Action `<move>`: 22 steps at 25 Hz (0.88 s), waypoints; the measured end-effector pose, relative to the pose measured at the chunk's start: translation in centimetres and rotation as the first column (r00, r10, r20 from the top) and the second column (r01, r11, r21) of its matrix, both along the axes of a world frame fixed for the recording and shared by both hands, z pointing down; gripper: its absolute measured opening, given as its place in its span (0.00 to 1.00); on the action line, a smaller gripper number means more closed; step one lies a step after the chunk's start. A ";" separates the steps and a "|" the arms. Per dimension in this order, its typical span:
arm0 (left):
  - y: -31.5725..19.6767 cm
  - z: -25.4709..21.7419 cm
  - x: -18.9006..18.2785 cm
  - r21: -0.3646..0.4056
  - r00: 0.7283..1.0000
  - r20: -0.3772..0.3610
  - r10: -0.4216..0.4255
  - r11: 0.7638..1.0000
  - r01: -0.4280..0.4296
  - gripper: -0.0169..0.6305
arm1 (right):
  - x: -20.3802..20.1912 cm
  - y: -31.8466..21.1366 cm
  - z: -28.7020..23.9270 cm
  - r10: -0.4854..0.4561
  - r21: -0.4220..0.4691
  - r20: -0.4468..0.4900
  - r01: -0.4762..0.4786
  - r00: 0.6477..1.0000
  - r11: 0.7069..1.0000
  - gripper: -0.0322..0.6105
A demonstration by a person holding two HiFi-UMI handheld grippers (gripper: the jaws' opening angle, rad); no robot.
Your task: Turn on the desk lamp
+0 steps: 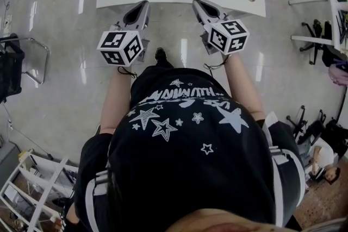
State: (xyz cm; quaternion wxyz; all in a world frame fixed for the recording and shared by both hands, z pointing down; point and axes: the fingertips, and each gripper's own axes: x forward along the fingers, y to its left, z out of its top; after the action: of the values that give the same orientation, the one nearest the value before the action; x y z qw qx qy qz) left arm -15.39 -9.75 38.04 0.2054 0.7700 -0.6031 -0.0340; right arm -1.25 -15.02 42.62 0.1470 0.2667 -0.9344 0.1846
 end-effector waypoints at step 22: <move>-4.2 3.3 -1.3 -0.028 0.976 0.066 0.209 0.978 -0.208 0.05 | -3.8 -3.2 1.3 0.083 -0.033 -0.035 -0.085 0.996 0.996 0.06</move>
State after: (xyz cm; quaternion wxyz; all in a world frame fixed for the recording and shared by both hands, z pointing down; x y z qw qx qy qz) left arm -16.65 -13.97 41.32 0.1950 0.8275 -0.5261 0.0204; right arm -5.02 -18.23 43.96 0.1594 0.3062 -0.9164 0.2024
